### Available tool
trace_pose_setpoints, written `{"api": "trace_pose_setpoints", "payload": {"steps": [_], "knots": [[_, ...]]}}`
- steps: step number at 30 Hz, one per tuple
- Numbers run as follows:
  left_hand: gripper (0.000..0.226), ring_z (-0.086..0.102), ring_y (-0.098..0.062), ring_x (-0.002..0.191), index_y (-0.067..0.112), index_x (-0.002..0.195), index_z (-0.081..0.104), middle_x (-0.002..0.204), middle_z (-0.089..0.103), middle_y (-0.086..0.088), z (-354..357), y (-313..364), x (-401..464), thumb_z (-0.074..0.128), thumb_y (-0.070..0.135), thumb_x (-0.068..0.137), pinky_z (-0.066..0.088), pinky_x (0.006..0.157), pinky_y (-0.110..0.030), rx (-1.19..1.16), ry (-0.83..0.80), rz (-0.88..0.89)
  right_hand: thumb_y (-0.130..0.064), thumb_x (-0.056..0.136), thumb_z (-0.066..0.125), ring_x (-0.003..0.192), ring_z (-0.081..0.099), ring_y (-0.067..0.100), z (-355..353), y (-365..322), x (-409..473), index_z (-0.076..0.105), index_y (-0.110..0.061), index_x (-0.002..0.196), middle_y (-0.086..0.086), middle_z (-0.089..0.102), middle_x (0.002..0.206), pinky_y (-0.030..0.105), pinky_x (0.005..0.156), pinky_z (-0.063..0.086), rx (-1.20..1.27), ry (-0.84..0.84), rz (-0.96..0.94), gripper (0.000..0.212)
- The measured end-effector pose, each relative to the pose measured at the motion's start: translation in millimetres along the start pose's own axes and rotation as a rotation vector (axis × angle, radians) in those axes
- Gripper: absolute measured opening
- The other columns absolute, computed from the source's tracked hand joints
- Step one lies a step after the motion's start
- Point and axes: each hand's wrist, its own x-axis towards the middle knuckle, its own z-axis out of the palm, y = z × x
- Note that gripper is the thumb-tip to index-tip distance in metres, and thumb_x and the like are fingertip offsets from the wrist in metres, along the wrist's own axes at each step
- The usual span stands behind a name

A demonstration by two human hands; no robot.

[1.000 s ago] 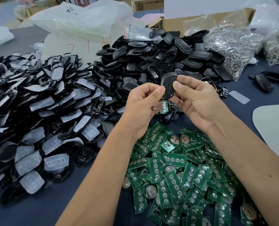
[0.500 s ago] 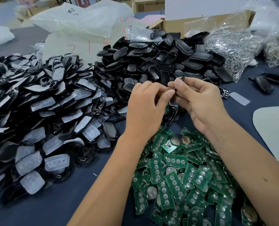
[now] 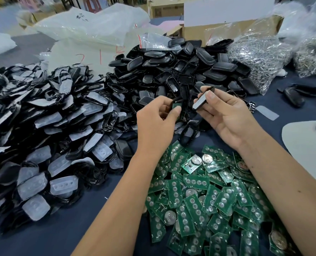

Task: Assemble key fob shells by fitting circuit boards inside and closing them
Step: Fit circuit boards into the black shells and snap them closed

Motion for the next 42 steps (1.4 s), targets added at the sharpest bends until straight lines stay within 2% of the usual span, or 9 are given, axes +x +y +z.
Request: {"api": "trace_pose_setpoints", "payload": {"steps": [3, 7, 17, 23, 27, 31, 35, 39, 42], "knots": [[0.015, 0.066, -0.018, 0.063, 0.013, 0.085, 0.069, 0.074, 0.069, -0.004, 3, 3, 9, 0.07, 0.022, 0.097, 0.059, 0.065, -0.038, -0.198, 0.018, -0.168, -0.017, 0.085, 0.068, 0.082, 0.07, 0.009, 1, 1, 1, 0.069, -0.006, 0.117, 0.003, 0.072, 0.096, 0.026, 0.083, 0.06, -0.01, -0.013, -0.004, 0.033], [0.018, 0.069, -0.025, 0.068, -0.002, 0.088, 0.07, 0.079, 0.068, -0.013, 15, 6, 24, 0.061, 0.007, 0.101, 0.056, 0.061, -0.025, -0.485, -0.05, -0.382, -0.014, 0.084, 0.069, 0.083, 0.071, 0.01, 1, 2, 4, 0.069, -0.004, 0.115, 0.005, 0.072, 0.098, 0.028, 0.086, 0.06, -0.024, -0.021, -0.013, 0.033], [0.02, 0.068, -0.027, 0.066, -0.012, 0.099, 0.068, 0.097, 0.065, -0.037, 17, -4, 22, 0.063, 0.007, 0.1, 0.058, 0.06, -0.023, -0.487, -0.116, -0.347, -0.013, 0.081, 0.071, 0.092, 0.071, 0.018, -2, 5, 3, 0.07, -0.001, 0.115, 0.009, 0.074, 0.098, 0.028, 0.085, 0.06, -0.088, -0.045, -0.022, 0.036], [0.016, 0.063, -0.012, 0.06, -0.007, 0.102, 0.07, 0.08, 0.061, -0.016, 20, -9, 23, 0.069, 0.009, 0.098, 0.062, 0.065, -0.029, -0.498, -0.093, -0.33, -0.015, 0.076, 0.077, 0.088, 0.071, 0.02, -2, 8, 3, 0.074, -0.002, 0.109, 0.01, 0.074, 0.094, 0.031, 0.084, 0.061, -0.138, -0.024, -0.046, 0.036], [0.009, 0.068, -0.012, 0.058, 0.006, 0.096, 0.075, 0.075, 0.069, -0.004, 17, -7, 19, 0.076, 0.014, 0.094, 0.063, 0.065, -0.034, -0.475, -0.082, -0.255, -0.02, 0.069, 0.083, 0.091, 0.074, 0.023, -3, 9, 2, 0.078, -0.007, 0.102, 0.009, 0.077, 0.095, 0.034, 0.085, 0.062, -0.194, 0.019, -0.073, 0.036], [0.009, 0.072, -0.017, 0.057, 0.02, 0.085, 0.075, 0.075, 0.075, -0.003, 15, 0, 14, 0.08, 0.015, 0.09, 0.058, 0.056, -0.023, -0.364, -0.092, -0.123, -0.019, 0.066, 0.086, 0.09, 0.077, 0.026, -3, 11, 3, 0.079, -0.007, 0.098, 0.012, 0.079, 0.093, 0.035, 0.082, 0.063, -0.239, 0.05, -0.109, 0.035], [0.011, 0.072, -0.008, 0.064, 0.012, 0.103, 0.08, 0.086, 0.077, 0.002, 17, 2, 12, 0.076, 0.011, 0.093, 0.057, 0.06, -0.019, -0.233, -0.142, -0.028, -0.02, 0.063, 0.089, 0.09, 0.078, 0.026, -2, 15, 2, 0.08, -0.007, 0.097, 0.014, 0.08, 0.093, 0.037, 0.081, 0.064, -0.283, 0.082, -0.132, 0.037], [0.024, 0.069, -0.019, 0.083, 0.014, 0.117, 0.078, 0.093, 0.071, 0.0, 20, 3, 10, 0.069, 0.008, 0.096, 0.059, 0.08, -0.042, -0.065, -0.202, 0.124, -0.025, 0.061, 0.091, 0.09, 0.078, 0.022, -3, 14, 3, 0.082, -0.013, 0.095, 0.01, 0.08, 0.092, 0.032, 0.079, 0.063, -0.325, 0.119, -0.15, 0.038], [0.023, 0.061, -0.012, 0.077, 0.021, 0.111, 0.08, 0.084, 0.064, 0.003, 19, 3, 9, 0.071, 0.019, 0.09, 0.055, 0.072, -0.034, 0.019, -0.195, 0.236, -0.029, 0.059, 0.093, 0.084, 0.078, 0.017, -4, 14, 3, 0.083, -0.019, 0.088, 0.006, 0.08, 0.087, 0.025, 0.072, 0.06, -0.35, 0.128, -0.166, 0.031]]}}
